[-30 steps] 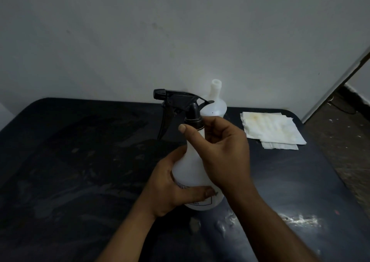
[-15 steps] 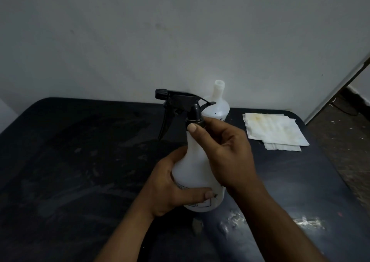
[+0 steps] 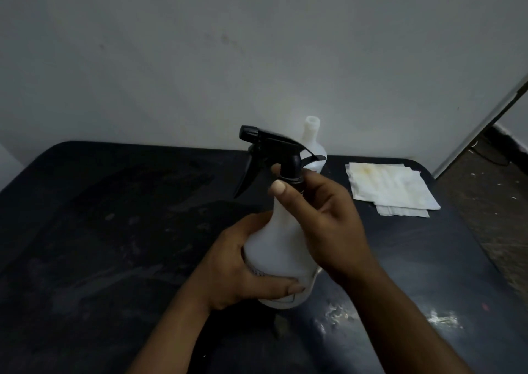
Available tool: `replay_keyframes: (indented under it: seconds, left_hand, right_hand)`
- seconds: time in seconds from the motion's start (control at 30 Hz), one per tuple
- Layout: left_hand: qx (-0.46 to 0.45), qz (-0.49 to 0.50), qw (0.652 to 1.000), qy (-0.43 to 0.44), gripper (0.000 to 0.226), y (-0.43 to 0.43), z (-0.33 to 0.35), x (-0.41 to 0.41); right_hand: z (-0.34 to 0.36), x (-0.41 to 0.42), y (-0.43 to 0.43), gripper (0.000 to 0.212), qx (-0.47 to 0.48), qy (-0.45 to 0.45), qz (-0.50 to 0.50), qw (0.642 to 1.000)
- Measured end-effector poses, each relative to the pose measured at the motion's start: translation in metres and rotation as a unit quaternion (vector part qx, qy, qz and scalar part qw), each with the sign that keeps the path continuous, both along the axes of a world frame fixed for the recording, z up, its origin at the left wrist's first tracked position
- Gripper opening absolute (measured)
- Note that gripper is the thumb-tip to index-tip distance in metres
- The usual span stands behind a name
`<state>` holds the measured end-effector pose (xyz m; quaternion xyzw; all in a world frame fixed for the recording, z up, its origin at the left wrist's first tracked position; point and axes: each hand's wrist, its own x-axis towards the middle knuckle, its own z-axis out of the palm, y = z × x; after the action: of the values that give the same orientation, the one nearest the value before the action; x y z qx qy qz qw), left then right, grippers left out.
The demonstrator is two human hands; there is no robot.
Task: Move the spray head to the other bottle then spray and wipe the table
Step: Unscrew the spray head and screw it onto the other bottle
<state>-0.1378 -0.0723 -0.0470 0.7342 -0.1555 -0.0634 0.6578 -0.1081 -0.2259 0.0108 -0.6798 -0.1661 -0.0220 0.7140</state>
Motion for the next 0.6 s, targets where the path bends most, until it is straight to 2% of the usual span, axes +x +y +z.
replay_keyframes:
  seconds: [0.07,0.13,0.27,0.4,0.5,0.6]
  left_hand:
    - [-0.022,-0.030,0.999,-0.001,0.071,0.004,0.005,-0.001]
    - [-0.027,-0.038,0.999,0.003,0.069,0.004,0.007,-0.001]
    - [-0.040,-0.046,0.998,0.014,0.068,0.002,0.005,-0.002]
    - [-0.054,-0.051,0.997,0.019,0.067,-0.001,0.005,-0.002]
    - [-0.085,-0.083,0.992,0.040,0.070,-0.001,0.007,-0.005]
    - [-0.103,-0.190,0.974,0.070,0.066,-0.001,0.012,-0.008]
  right_hand:
    - [0.003,0.001,-0.006,0.017,0.020,0.020,0.089,0.996]
    - [0.006,0.002,-0.009,0.020,0.028,0.037,0.127,0.991]
    - [0.004,0.001,-0.005,0.018,0.003,0.039,0.062,0.997]
    - [0.008,0.001,-0.004,0.024,-0.040,0.054,0.004,0.998]
    - [0.016,0.005,-0.016,0.032,-0.004,0.127,0.079,0.989]
    - [0.017,0.003,-0.024,0.040,0.086,0.179,0.188,0.962]
